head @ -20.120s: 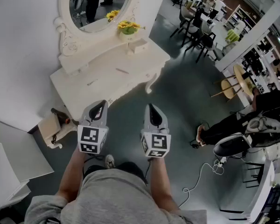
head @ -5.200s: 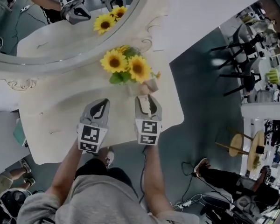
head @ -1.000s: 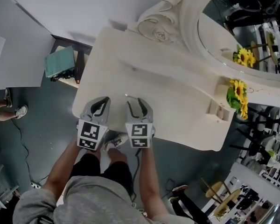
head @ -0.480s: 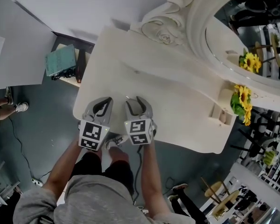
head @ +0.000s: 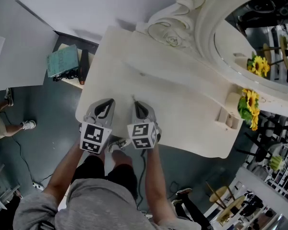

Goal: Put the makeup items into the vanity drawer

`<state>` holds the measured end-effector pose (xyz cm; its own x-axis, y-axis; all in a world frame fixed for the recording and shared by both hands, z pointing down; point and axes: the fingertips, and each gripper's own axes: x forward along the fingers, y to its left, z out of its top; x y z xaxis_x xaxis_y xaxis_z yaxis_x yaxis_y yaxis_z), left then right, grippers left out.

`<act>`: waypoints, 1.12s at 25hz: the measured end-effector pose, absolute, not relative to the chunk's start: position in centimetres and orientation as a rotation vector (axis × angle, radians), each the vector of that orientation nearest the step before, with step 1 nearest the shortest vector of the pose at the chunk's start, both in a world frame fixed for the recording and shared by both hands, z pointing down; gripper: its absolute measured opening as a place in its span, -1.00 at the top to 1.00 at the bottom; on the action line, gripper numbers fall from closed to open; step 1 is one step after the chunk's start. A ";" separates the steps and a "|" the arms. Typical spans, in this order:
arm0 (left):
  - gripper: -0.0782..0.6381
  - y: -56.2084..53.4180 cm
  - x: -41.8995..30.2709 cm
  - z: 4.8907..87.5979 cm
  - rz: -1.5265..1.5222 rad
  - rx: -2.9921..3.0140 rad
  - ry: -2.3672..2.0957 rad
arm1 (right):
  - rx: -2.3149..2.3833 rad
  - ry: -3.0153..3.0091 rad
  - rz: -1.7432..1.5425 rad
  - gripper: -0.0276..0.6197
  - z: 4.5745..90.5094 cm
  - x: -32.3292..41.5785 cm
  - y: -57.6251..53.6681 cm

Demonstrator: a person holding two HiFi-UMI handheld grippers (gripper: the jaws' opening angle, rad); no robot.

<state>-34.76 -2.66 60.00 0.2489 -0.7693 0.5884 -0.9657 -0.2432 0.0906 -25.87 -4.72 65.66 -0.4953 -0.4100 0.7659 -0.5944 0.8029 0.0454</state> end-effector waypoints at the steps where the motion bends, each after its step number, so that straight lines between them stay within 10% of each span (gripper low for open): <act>1: 0.75 -2.7 -34.8 60.0 0.602 2.091 -1.579 | 0.739 -2.160 0.289 0.86 65.7 -25.9 -4.7; 28: 0.75 -8.1 -27.0 48.5 0.496 2.473 -1.420 | 1.280 -2.146 0.283 0.86 52.6 -15.9 -7.9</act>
<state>-27.05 -8.15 48.54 0.4680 -0.7837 0.4084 -0.8676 -0.4954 0.0436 -15.90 -7.85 52.62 -0.3408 -0.7202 0.6042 -0.8524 0.5079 0.1246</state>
